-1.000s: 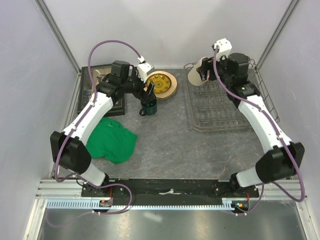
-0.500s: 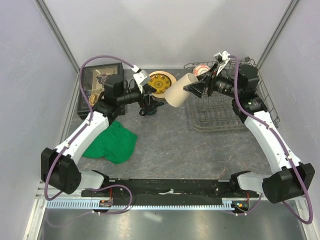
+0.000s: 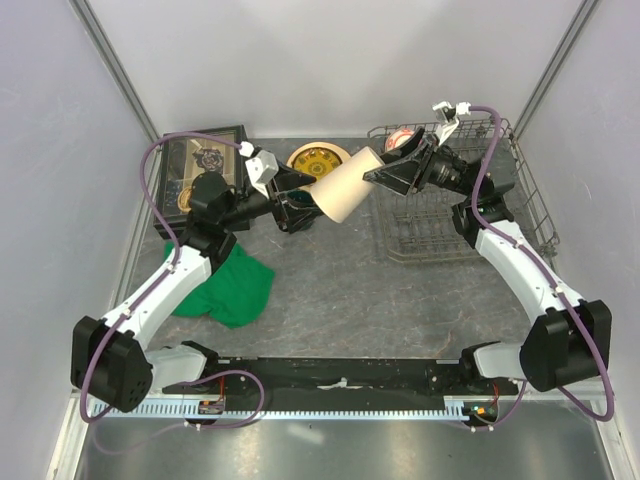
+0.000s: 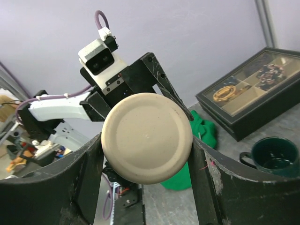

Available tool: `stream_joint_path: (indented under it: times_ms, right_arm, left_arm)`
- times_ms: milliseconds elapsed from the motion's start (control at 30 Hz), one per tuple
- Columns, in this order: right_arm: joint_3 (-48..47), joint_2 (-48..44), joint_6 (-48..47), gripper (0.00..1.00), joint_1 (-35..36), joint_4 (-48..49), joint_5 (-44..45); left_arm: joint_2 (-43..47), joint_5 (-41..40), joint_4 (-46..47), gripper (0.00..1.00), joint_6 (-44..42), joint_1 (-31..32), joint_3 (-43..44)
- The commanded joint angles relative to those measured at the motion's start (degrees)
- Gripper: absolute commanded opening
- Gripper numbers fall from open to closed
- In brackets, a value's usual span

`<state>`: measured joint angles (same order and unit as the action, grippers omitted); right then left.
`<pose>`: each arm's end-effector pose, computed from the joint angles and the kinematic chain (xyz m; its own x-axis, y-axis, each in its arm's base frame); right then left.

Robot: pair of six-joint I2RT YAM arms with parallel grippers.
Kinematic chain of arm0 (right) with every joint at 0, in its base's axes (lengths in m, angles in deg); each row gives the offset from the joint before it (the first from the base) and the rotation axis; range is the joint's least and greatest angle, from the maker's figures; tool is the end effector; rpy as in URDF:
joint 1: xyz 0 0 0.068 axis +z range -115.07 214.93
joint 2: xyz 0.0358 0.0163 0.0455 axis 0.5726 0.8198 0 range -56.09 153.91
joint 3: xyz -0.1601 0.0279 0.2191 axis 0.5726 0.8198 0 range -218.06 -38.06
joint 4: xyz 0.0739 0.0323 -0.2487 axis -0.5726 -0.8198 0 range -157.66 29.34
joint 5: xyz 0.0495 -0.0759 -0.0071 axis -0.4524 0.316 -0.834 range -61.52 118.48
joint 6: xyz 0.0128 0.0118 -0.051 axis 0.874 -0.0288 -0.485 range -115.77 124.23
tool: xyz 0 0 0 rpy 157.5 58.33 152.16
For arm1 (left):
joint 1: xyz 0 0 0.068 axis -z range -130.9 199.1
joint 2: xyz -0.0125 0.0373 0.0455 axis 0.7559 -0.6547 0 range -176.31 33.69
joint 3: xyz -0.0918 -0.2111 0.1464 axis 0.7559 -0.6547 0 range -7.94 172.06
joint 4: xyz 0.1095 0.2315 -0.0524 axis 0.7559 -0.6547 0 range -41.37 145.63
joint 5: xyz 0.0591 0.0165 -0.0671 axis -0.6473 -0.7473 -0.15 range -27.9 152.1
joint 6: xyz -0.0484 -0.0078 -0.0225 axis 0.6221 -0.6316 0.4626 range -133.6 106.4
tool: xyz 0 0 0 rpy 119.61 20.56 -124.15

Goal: Unload the mixed dishes from the dish rack
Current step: Place the cup at the center of the board.

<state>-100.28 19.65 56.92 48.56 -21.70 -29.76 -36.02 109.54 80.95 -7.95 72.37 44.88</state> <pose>0.2757 0.0980 0.4102 -0.4391 0.3243 -0.8379 -0.8595 0.1199 0.4969 0.2444 -0.1336 0.3617 0.0420 -0.0904 -0.9950 0.9452 0.3263 0.0103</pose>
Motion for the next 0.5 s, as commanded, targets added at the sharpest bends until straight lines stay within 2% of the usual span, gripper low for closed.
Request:
stream_joint_path:
  times_ms: [0, 200, 333, 467]
  right_arm:
    - [0.9, 0.1, 6.8, 0.45, -0.2, 11.6, -1.6]
    - [2.8, -0.2, 11.0, 0.45, -0.3, 16.2, -0.8]
    - [5.3, -1.6, 12.8, 0.46, -0.2, 19.1, 1.1]
    - [7.5, -2.7, 13.7, 0.48, 0.0, 21.5, 3.0]
  left_arm:
    - [2.0, 1.8, 10.0, 0.85, 9.6, 0.1, -0.6]
    - [1.0, -0.5, 13.5, 0.82, 16.0, 0.1, -1.0]
    - [0.0, -1.7, 19.1, 0.77, 21.2, 0.1, -1.9]
    - [-1.9, -1.4, 20.6, 0.72, 26.7, 0.1, -1.1]
